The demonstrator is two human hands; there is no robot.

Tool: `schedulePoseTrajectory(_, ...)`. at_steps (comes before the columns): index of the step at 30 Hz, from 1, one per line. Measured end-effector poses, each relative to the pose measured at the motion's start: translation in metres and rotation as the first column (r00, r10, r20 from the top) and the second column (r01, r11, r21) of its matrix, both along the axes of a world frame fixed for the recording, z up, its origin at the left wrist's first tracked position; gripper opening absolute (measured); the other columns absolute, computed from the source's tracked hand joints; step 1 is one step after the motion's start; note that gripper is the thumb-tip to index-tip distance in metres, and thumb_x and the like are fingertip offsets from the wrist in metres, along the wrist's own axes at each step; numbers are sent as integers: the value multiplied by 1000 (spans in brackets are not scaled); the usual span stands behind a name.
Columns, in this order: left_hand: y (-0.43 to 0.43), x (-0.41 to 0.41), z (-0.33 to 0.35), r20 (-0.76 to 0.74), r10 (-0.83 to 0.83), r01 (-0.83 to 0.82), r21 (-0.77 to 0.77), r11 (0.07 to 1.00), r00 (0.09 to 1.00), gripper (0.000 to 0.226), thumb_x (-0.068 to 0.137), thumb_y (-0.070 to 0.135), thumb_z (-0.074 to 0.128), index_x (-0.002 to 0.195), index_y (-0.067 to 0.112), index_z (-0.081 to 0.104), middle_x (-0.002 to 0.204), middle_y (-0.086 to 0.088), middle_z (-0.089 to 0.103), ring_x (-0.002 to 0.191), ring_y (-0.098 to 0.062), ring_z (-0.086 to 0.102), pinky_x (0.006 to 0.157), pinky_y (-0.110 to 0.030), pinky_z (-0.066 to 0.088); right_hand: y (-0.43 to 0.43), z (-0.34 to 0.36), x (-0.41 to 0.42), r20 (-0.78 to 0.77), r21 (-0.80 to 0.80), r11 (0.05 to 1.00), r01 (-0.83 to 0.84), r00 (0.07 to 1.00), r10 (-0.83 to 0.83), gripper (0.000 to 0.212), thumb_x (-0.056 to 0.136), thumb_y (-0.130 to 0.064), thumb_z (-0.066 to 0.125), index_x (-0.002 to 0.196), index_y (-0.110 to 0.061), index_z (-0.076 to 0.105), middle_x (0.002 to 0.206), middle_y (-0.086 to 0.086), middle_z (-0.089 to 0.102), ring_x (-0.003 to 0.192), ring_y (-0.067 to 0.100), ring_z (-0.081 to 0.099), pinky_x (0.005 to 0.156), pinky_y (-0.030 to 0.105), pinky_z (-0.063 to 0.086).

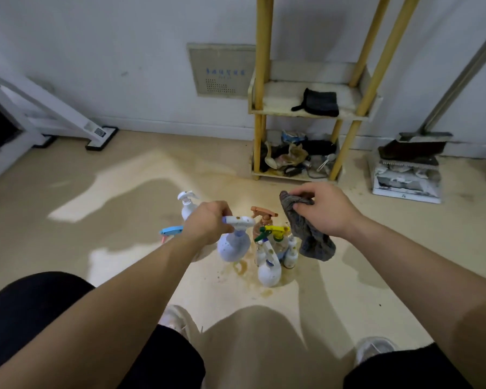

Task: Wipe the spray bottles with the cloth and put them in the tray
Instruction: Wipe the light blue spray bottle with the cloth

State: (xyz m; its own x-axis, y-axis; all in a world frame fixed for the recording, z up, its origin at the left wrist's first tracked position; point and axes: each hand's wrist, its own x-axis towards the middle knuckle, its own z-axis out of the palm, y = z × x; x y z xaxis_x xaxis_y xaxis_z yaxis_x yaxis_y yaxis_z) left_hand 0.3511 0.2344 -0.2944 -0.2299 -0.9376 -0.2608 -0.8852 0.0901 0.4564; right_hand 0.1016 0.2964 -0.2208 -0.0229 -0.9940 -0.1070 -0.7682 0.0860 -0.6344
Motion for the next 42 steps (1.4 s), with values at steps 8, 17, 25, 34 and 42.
schedulePoseTrajectory(8,5,-25,97,-214,-108,87,-109,990,971,21,78,23,84,84,32,65,82,7,71,78,-18,66,67,-31,53,1,52,10,92,-323,946,-25,994,57,31,95,-16,65,124,-25,69,120,-9,69,110,7,61,95,23,47)
schedulePoseTrajectory(17,1,-70,103,-729,-32,48,1,999,684,25,85,-7,68,104,10,68,100,-25,71,92,-35,69,93,-60,54,-5,30,-3,-74,-431,849,-306,950,304,42,103,-41,46,141,-28,57,147,-9,51,136,10,43,114,27,31)
schedulePoseTrajectory(25,-12,-91,94,-804,31,49,74,996,594,19,94,-5,63,111,2,65,102,-19,74,102,-35,71,93,-44,59,-27,14,-29,-29,-516,831,-209,973,227,38,98,-23,62,137,-22,61,127,-3,63,115,9,58,101,21,44)
schedulePoseTrajectory(34,-4,-99,91,-788,29,-21,21,1000,615,6,92,9,70,96,12,67,89,-7,77,85,-19,73,87,-45,60,-29,6,-34,199,-464,886,6,975,98,39,90,-28,58,127,-21,69,109,-10,69,100,0,62,86,9,45)
schedulePoseTrajectory(42,-4,-95,85,-779,69,-102,6,995,623,8,92,12,71,98,14,67,88,-9,76,90,-37,71,75,-66,56,-32,3,-36,449,-282,954,101,893,38,30,102,-20,55,129,-21,69,112,-13,72,104,0,65,85,16,48)
